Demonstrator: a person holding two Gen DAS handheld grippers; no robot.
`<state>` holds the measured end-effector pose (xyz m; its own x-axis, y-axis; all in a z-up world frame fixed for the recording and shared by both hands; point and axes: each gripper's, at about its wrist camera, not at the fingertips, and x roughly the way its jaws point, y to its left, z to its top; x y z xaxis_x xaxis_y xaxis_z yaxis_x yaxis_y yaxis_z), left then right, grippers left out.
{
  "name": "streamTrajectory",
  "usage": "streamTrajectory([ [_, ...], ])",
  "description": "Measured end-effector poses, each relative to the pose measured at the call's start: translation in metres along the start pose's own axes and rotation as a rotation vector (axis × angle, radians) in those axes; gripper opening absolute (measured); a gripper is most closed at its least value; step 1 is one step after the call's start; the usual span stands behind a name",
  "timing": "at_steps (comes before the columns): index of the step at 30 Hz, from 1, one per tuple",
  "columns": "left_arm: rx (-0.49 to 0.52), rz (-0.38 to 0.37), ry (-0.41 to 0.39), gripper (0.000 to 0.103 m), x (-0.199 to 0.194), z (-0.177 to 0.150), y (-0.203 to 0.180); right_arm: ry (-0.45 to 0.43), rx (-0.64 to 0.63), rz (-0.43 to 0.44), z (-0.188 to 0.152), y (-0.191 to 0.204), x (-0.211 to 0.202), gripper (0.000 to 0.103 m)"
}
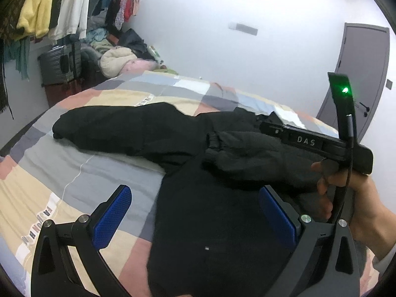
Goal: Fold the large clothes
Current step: 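Open the right gripper to release the sleeve onto the jacket body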
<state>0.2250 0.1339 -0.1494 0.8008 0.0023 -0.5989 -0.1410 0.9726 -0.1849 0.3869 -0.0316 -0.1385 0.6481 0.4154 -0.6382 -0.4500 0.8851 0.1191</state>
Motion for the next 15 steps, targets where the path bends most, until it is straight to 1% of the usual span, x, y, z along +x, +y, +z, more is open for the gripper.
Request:
streamTrajectory([
  [2,0.008,-0.017,0.000,0.103,-0.011,0.004,-0.009,-0.022,0.010,-0.007,0.004,-0.002,-0.016,0.067],
  [8,0.050,-0.030,-0.029,0.103,-0.043,0.012,-0.034,-0.099,0.044,-0.036,0.011,-0.009,-0.079,0.069],
  [9,0.058,-0.032,-0.036,0.103,-0.049,0.013,-0.038,-0.113,0.055,-0.043,0.011,-0.009,-0.093,0.069],
  [12,0.073,-0.036,-0.054,0.103,-0.065,0.017,-0.047,-0.150,0.064,-0.075,0.006,-0.005,-0.125,0.075],
  [15,0.084,-0.049,-0.076,0.103,-0.083,0.021,-0.056,-0.177,0.066,-0.106,-0.003,0.001,-0.158,0.075],
])
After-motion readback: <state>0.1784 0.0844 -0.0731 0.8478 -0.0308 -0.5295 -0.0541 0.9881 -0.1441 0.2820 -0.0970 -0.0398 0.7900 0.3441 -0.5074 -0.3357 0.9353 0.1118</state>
